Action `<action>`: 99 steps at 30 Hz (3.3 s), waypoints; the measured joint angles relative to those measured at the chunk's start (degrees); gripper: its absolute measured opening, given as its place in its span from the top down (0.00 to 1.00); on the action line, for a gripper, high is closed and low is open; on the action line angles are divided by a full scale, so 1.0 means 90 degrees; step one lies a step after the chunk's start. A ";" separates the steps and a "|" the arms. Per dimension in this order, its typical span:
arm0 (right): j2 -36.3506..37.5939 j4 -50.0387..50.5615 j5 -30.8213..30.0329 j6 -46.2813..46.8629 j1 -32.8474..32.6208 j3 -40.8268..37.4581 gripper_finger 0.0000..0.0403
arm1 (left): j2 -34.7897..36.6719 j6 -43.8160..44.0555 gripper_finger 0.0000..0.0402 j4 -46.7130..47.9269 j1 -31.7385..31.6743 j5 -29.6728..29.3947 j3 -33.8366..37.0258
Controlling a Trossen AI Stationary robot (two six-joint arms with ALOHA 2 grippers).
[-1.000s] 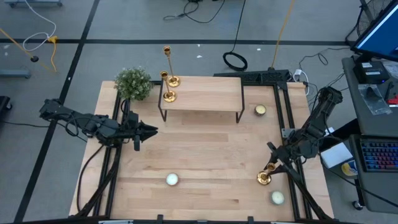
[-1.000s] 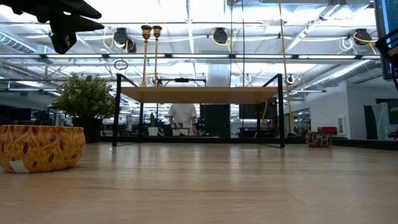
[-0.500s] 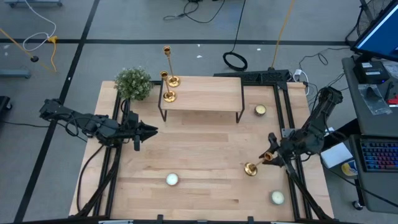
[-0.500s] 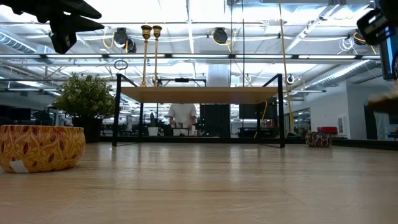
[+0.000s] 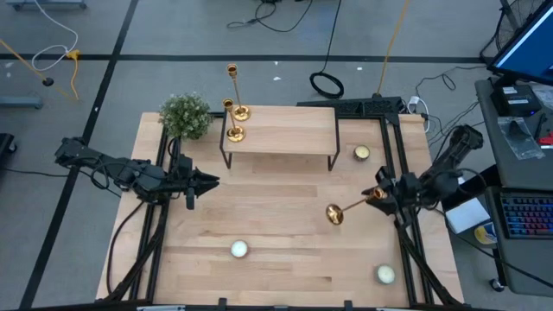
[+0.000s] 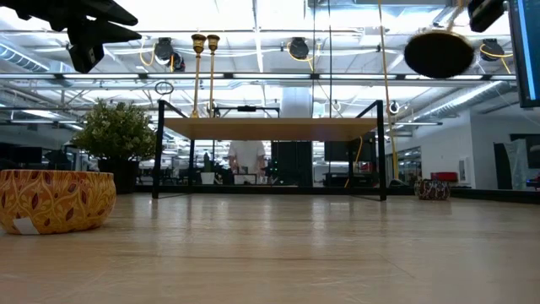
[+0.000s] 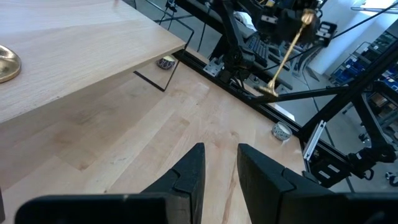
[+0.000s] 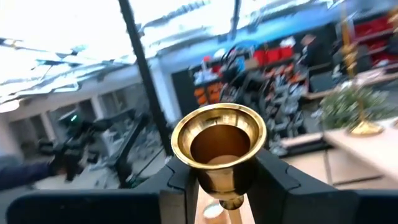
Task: Pick & Place candle stick holders
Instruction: Put the gold candle holder on the shelf
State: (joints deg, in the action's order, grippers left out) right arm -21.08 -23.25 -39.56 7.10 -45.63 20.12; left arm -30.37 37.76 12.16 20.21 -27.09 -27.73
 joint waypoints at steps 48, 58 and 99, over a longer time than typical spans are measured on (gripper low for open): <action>-0.3854 -0.1840 0.3251 -0.0710 0.4902 0.3023 0.77 | 0.0000 -0.1353 0.77 -0.0362 0.0000 -0.0219 0.0000; -0.5465 -0.1811 0.4758 -0.0001 0.6078 0.4327 0.77 | 0.0000 -0.1444 0.77 -0.0357 0.0000 -0.0158 0.0000; -0.9511 -0.2160 0.5805 0.0492 0.7752 0.7204 0.77 | 0.0002 -0.1901 0.77 -0.0376 0.0000 -0.0170 0.0000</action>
State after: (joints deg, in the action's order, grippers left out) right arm -106.68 -42.70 12.69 11.53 24.14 84.96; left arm -30.35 20.65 8.78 20.21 -28.62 -27.73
